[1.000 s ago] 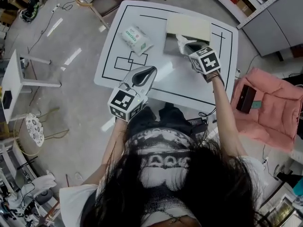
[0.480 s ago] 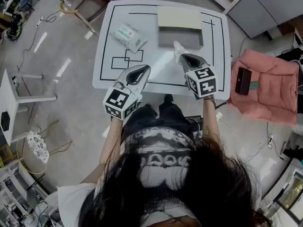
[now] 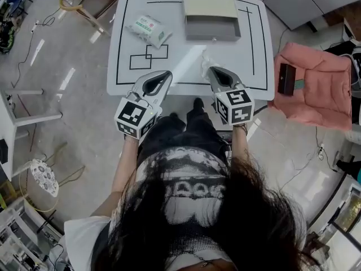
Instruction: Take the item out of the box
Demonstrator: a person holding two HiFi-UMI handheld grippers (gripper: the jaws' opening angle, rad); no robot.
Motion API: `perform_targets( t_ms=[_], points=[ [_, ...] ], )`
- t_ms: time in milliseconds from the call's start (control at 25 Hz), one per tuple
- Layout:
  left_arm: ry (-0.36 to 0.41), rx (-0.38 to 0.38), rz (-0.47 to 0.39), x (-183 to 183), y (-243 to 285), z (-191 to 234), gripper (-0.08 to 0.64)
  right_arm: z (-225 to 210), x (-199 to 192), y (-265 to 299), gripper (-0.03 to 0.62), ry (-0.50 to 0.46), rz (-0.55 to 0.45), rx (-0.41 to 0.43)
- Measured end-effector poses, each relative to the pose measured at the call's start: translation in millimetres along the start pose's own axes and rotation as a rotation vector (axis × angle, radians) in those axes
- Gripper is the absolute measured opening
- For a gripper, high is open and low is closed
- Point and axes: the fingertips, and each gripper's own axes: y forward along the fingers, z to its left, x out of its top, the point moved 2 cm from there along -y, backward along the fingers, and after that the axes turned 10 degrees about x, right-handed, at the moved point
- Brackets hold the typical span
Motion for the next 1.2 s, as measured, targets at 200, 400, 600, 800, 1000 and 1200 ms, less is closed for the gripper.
perform_targets(
  t_ms=[200, 400, 600, 800, 1000, 1200],
  points=[
    [0.014, 0.01, -0.011, -7, -19, 0, 0.0, 21, -11, -9, 0.006, -0.002, -0.008, -0.009],
    [0.012, 0.019, -0.022, -10, -32, -5, 0.0, 35, -16, -22, 0.006, -0.012, -0.03, -0.018],
    [0.018, 0.0, -0.053, -5, -38, -17, 0.0, 39, -17, -33, 0.006, -0.028, -0.048, -0.041],
    [0.012, -0.016, -0.06, -8, -38, -23, 0.0, 41, -21, -38, 0.006, -0.052, -0.05, -0.055],
    [0.02, -0.031, -0.056, -7, -36, -31, 0.0, 39, -22, -45, 0.006, -0.059, -0.05, -0.068],
    [0.024, -0.035, -0.059, -6, -35, -32, 0.0, 38, -19, -46, 0.006, -0.064, -0.053, -0.072]
  ],
)
